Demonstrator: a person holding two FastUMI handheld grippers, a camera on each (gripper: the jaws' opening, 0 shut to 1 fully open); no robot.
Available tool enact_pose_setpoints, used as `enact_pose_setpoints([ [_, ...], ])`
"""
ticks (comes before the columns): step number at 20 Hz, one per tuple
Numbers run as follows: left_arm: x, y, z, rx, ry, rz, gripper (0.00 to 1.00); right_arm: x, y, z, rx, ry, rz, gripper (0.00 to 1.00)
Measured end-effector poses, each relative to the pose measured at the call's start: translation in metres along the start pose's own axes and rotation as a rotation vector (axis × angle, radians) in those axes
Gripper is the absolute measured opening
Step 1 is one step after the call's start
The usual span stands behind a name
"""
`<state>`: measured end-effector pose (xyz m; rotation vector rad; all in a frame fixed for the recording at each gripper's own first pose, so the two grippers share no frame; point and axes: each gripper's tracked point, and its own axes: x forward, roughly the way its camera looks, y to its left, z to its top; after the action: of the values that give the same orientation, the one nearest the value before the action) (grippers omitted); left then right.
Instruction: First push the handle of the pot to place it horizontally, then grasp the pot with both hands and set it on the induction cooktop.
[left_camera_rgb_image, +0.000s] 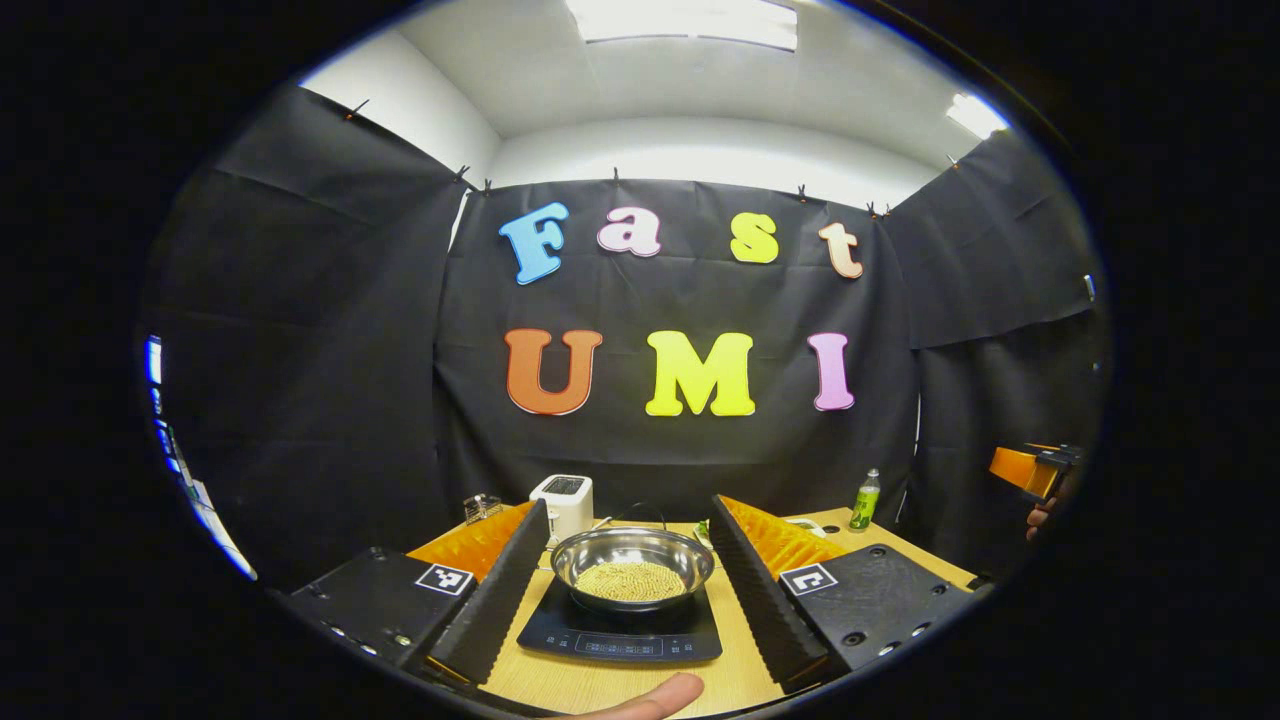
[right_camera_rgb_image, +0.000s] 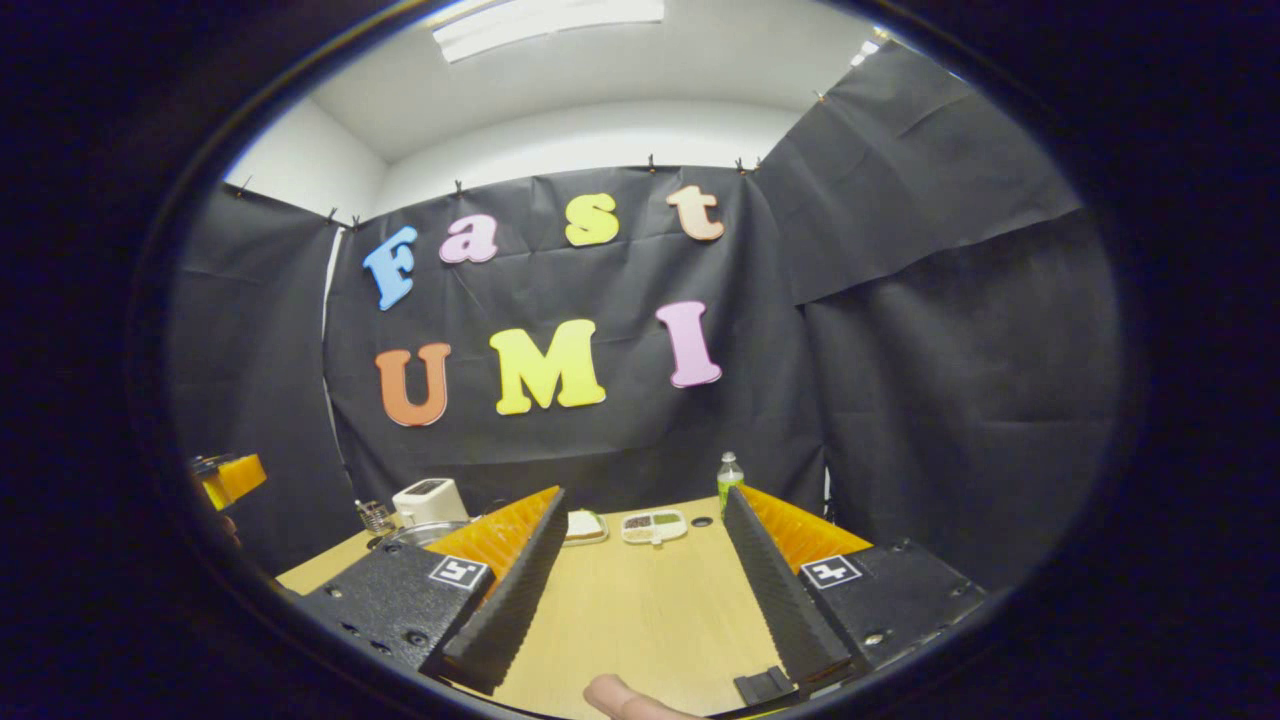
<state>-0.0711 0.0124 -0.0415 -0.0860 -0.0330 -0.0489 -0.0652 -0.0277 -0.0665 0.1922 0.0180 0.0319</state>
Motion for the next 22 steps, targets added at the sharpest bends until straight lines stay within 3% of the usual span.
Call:
enact_pose_setpoints([
  [9,-0.008,-0.015,-0.001,0.018,0.000,-0.045,0.95,-0.009,0.012,-0.005,0.008,0.013,0.055,0.95],
  [11,-0.005,-0.012,-0.007,0.028,0.012,-0.034,0.95,-0.008,0.013,-0.005,-0.003,0.017,0.057,1.00],
  [12,-0.005,-0.009,-0.008,0.030,0.016,-0.029,0.95,-0.009,0.014,-0.004,-0.009,0.015,0.059,0.95],
  [22,-0.005,-0.003,-0.007,0.003,0.003,-0.031,0.95,-0.022,0.033,0.009,-0.078,-0.027,0.087,0.95],
])
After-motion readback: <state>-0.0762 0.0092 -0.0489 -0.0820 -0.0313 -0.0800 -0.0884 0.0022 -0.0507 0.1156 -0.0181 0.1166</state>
